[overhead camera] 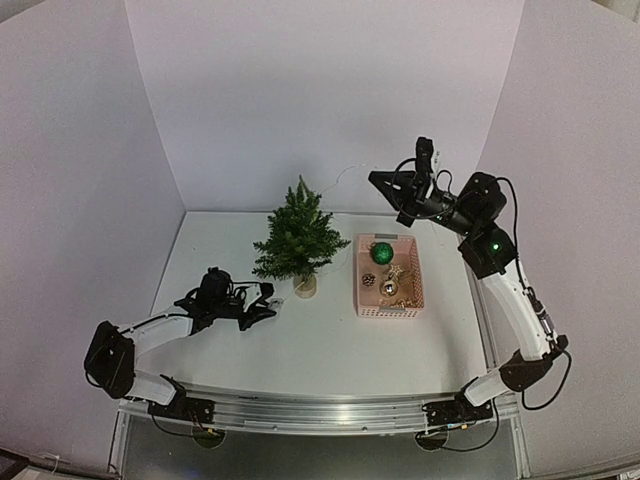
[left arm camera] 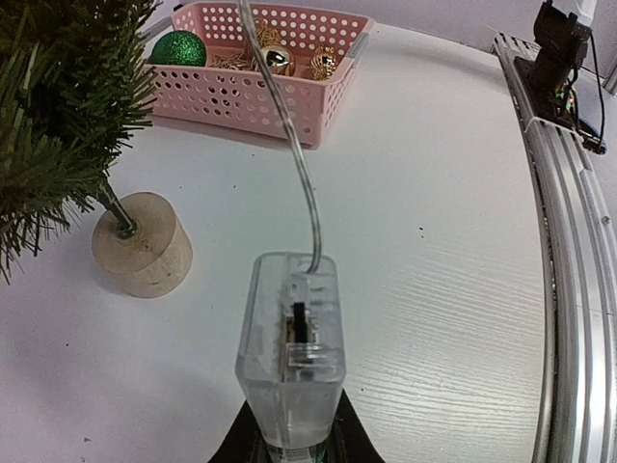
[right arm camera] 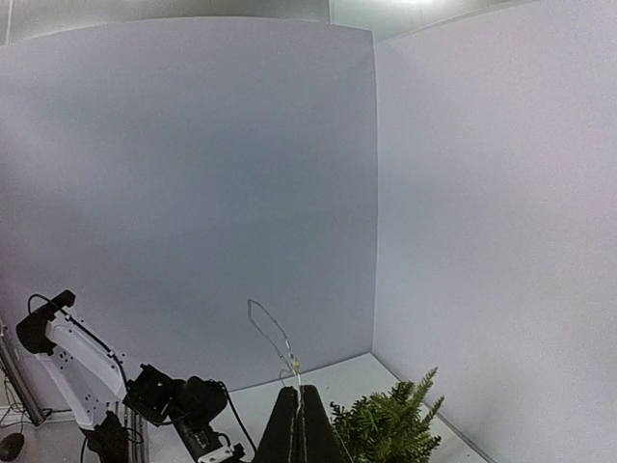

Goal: Decorate the small christmas tree

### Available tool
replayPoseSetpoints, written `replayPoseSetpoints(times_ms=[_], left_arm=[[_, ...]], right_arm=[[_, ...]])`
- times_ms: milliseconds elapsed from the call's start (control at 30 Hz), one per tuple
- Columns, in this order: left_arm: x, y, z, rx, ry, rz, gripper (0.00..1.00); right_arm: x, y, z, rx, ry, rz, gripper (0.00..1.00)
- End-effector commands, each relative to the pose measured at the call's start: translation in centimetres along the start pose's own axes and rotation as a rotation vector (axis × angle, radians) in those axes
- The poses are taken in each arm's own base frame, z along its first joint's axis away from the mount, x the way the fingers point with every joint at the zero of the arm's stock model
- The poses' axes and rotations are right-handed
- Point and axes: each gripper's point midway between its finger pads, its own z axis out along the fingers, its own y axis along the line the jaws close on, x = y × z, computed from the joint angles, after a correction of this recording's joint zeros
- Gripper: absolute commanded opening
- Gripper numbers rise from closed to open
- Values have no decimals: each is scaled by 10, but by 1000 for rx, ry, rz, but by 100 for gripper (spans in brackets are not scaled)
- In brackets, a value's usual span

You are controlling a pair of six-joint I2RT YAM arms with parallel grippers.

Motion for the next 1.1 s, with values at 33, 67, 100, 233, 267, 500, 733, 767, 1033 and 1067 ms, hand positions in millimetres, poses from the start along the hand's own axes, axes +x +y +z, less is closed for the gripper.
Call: replayPoseSetpoints(times_ms=[33,67,100,233,267,500,733,767,1033,1067], left_arm=[[-7,11,10,-38,-68,89,11],[-4,11,13,-39,-67,94,13],[-2,11,15,-38,-65,101,15],[9,15,24,-41,-44,126,22],[13,14,26,-33,-34,131,23],[28,7,32,10,4,162,35],[-22,6,15,45,-47,167,54],[-30,2,9,75,-40,152,58],[-78,-23,-20,210,-81,95,54],[-81,-25,-22,221,-86,84,54]], right_arm=[[-5,23,18,-104,-34,-31,0],[-1,23,22,-106,-28,-32,0],[2,23,25,-108,-25,-34,0],[5,28,35,-136,-33,-42,0],[4,29,36,-140,-37,-46,0],[6,32,43,-149,-44,-60,0],[10,41,59,-187,-50,-56,0],[11,42,62,-194,-51,-55,0],[10,49,84,-238,-84,-74,0],[10,49,86,-240,-87,-75,0]])
